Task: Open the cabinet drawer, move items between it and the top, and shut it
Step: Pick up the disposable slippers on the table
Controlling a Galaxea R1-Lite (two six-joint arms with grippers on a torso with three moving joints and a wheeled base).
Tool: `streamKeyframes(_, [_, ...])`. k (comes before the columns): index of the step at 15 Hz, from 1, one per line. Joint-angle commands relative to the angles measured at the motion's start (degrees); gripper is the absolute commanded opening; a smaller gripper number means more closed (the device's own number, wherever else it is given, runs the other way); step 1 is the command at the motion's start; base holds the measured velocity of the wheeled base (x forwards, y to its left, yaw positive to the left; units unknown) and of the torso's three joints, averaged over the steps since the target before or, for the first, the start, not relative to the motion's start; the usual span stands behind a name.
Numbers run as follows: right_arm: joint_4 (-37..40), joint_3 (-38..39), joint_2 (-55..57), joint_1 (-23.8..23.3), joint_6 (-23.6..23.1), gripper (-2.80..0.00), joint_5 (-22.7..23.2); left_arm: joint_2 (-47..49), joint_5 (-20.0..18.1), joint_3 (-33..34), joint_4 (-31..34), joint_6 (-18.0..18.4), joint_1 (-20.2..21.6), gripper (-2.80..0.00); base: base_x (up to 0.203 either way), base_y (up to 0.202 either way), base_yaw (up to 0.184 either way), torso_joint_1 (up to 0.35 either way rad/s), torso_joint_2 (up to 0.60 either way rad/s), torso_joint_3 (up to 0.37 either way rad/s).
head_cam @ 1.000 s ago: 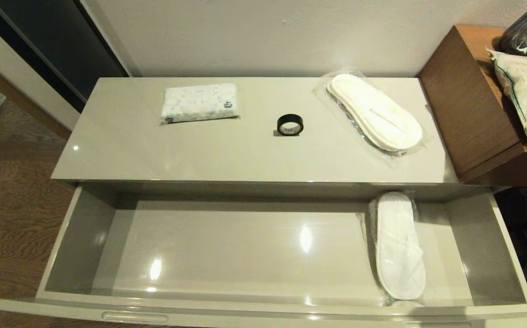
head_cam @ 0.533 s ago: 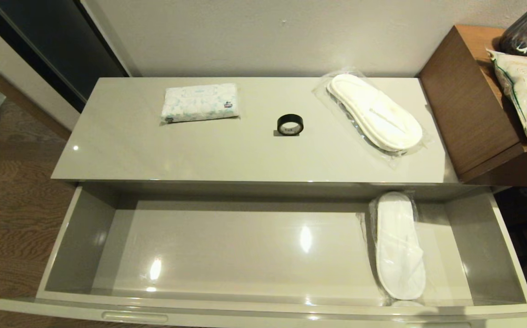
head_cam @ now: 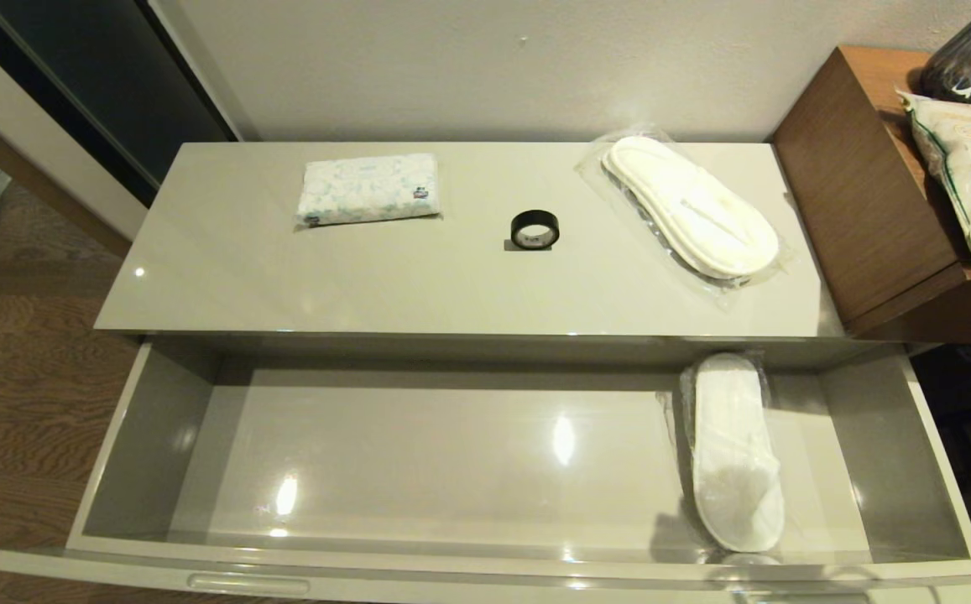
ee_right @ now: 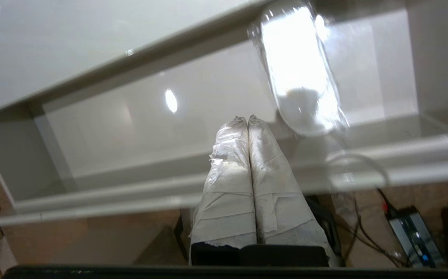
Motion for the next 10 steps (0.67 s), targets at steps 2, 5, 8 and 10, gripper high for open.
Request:
streamKeyframes(2, [-13.4,-0.3,18.8,-0.6,0.2,-2.8,-0.7,0.0,0.0,0.0,0.0,0.0,0.0,-2.8,0.0,0.0,0.0,0.0,0.0,0.0])
streamKeyframes(5, [-28.3,-1.1,33.3,-2.0,0.8,-2.8,-2.0,0.0,0.0,0.0,0.0,0.0,0.0,-2.8,0.0,0.0,0.0,0.0,0.0,0.0])
streamKeyframes(8, [-39.8,-7.1,43.1,-5.1,1.2,-2.8,-2.3,0.0,0.0,0.0,0.0,0.0,0.0,-2.8,0.0,0.0,0.0,0.0,0.0,0.0])
streamKeyframes(10, [-44.6,-8.8,44.4,-5.3,1.3,-2.8,-2.4,0.0,0.0,0.0,0.0,0.0,-0.1,-2.8,0.0,0.0,0.0,0.0,0.0,0.0])
